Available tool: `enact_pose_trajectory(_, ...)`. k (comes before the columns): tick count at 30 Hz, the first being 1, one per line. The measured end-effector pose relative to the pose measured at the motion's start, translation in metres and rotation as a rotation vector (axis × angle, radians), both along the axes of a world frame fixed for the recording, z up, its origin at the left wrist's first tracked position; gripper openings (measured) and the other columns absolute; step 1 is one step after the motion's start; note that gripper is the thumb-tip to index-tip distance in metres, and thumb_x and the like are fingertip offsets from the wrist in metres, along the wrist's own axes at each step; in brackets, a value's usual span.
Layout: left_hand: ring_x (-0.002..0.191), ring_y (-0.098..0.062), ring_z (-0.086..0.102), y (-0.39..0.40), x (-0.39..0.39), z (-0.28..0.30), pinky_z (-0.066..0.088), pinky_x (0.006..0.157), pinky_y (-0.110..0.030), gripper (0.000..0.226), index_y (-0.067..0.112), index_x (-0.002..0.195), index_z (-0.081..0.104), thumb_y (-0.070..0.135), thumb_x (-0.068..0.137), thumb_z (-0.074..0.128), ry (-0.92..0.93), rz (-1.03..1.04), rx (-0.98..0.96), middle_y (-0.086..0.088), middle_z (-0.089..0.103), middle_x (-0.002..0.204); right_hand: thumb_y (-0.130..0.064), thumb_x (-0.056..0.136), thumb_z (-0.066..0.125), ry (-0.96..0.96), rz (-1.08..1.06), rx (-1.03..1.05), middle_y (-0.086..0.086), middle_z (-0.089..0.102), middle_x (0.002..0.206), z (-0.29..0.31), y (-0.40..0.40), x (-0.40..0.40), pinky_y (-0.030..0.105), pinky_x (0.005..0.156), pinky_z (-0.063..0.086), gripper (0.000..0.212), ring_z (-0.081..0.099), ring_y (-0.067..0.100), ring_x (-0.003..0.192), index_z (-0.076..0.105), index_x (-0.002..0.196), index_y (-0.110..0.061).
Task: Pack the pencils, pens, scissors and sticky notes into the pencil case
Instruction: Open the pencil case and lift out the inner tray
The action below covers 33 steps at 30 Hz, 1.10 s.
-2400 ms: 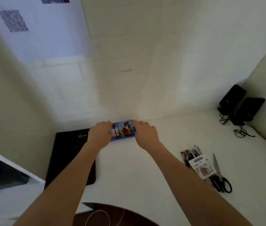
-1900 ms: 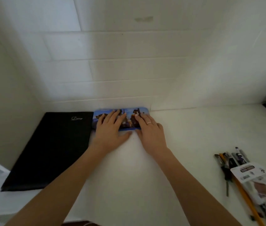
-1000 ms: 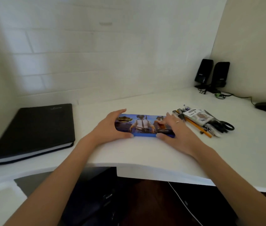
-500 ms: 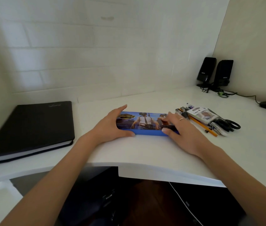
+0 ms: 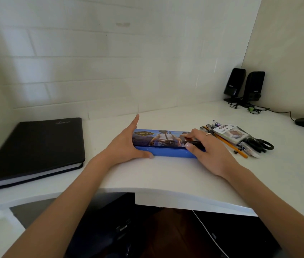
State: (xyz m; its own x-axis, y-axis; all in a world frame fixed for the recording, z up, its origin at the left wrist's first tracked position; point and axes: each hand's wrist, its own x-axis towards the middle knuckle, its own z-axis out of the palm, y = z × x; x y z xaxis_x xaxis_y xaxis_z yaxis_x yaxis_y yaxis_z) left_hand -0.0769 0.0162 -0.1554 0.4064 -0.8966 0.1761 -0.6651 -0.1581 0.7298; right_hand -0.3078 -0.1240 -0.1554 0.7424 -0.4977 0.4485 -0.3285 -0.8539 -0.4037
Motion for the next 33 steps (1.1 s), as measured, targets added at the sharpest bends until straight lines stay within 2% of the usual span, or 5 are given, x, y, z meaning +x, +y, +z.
enact_pose_trajectory(10,0.137,-0.011,0.033,0.003,0.004,0.002,0.028,0.1,-0.018,0.12,0.039,0.148,-0.003,0.028,0.065,0.083,0.187,-0.018,-0.059,0.001,0.029,0.153,-0.034,0.092,0.053,-0.246,-0.059,0.113,-0.007,0.048,0.124,0.002,0.003,0.004,0.021,0.09,0.034,0.03,0.047,0.009,0.112,0.048,0.119,-0.025)
enact_pose_trajectory(16,0.139,-0.01,0.029,0.001,0.004,0.0,0.033,0.104,-0.022,0.127,0.039,0.146,-0.013,0.025,0.066,0.084,0.237,-0.052,-0.083,0.009,0.025,0.152,-0.037,0.086,0.061,-0.453,-0.175,0.224,-0.007,0.049,0.114,0.008,0.001,0.005,0.028,0.082,0.043,0.035,0.052,0.015,0.097,0.037,0.109,-0.028)
enact_pose_trajectory(21,0.146,-0.008,0.005,-0.001,0.0,-0.001,0.018,0.118,-0.036,0.138,0.047,0.139,-0.024,0.051,0.052,0.083,0.1,-0.024,-0.112,0.018,-0.004,0.156,-0.038,0.084,0.063,-0.556,-0.324,0.221,-0.009,0.052,0.083,0.017,-0.008,0.008,0.043,0.074,0.053,0.031,0.053,0.009,0.077,0.041,0.093,-0.019)
enact_pose_trajectory(25,0.137,0.007,-0.013,0.001,-0.004,-0.003,0.009,0.114,-0.029,0.126,0.048,0.14,-0.023,0.05,0.065,0.078,-0.053,-0.022,-0.082,0.019,-0.026,0.153,-0.046,0.085,0.058,-0.537,-0.375,0.295,-0.007,0.056,0.077,0.03,-0.023,0.023,0.053,0.067,0.056,0.029,0.062,0.032,0.076,0.045,0.089,-0.02)
enact_pose_trajectory(33,0.148,-0.02,-0.003,0.001,-0.006,-0.004,0.016,0.119,-0.041,0.114,0.054,0.141,-0.012,0.062,0.063,0.072,-0.242,0.028,-0.031,0.011,-0.034,0.152,-0.028,0.101,0.028,-0.403,-0.456,0.329,0.011,0.055,0.085,0.015,-0.026,0.056,0.034,0.067,0.037,0.031,0.049,0.027,0.075,0.051,0.095,-0.007)
